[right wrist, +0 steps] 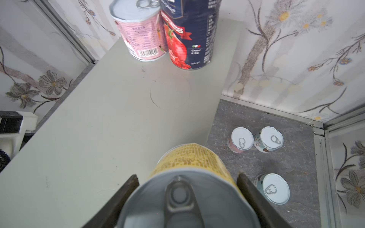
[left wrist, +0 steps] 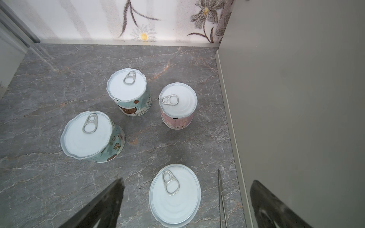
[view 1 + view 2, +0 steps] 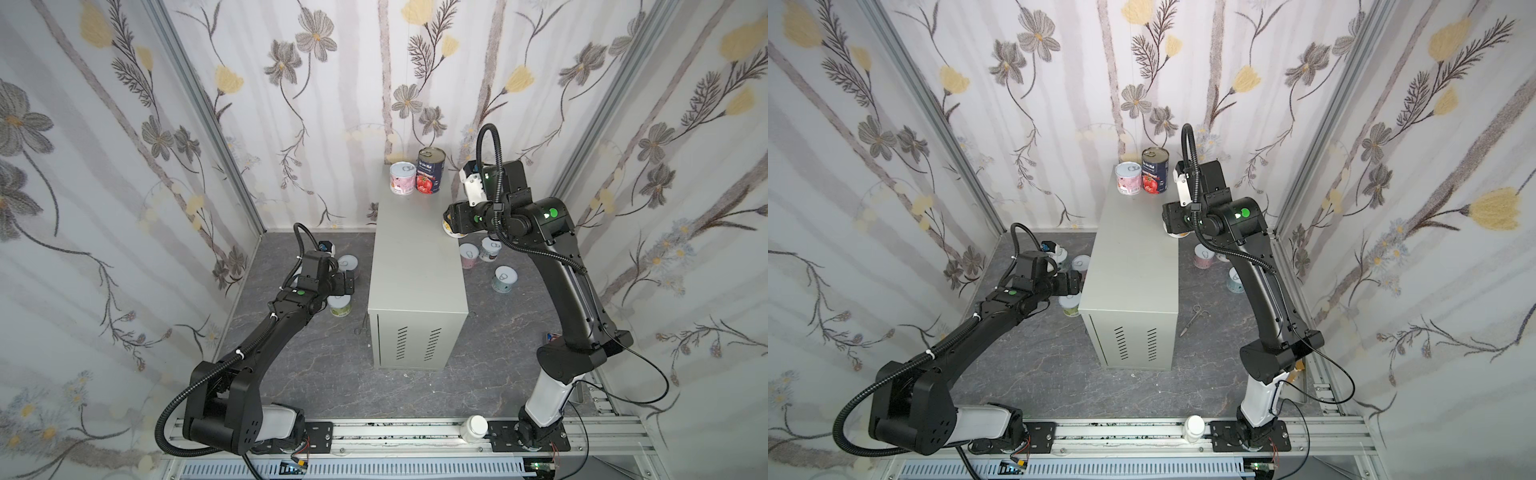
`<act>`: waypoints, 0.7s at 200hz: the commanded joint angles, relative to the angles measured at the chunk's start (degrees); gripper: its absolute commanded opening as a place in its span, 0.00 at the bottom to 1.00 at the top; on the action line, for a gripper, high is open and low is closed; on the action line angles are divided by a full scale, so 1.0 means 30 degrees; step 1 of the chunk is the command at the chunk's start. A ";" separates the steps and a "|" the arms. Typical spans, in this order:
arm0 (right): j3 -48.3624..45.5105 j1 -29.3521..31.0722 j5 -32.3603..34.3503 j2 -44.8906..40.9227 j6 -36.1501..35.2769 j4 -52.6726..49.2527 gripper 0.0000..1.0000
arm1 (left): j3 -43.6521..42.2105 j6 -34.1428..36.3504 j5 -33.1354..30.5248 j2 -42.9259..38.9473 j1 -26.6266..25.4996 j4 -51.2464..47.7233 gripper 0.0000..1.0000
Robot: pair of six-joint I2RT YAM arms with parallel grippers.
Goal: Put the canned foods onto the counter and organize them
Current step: 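Lift the yellow can with the right gripper up over the cabinet top, then carry the yellow can toward the pink and tomato cans with the right gripper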
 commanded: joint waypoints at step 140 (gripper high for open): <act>0.0308 0.1348 -0.0493 0.0970 -0.0380 0.1106 0.74 | -0.1137 0.0176 0.0014 -0.1421 0.0174 0.0667 1.00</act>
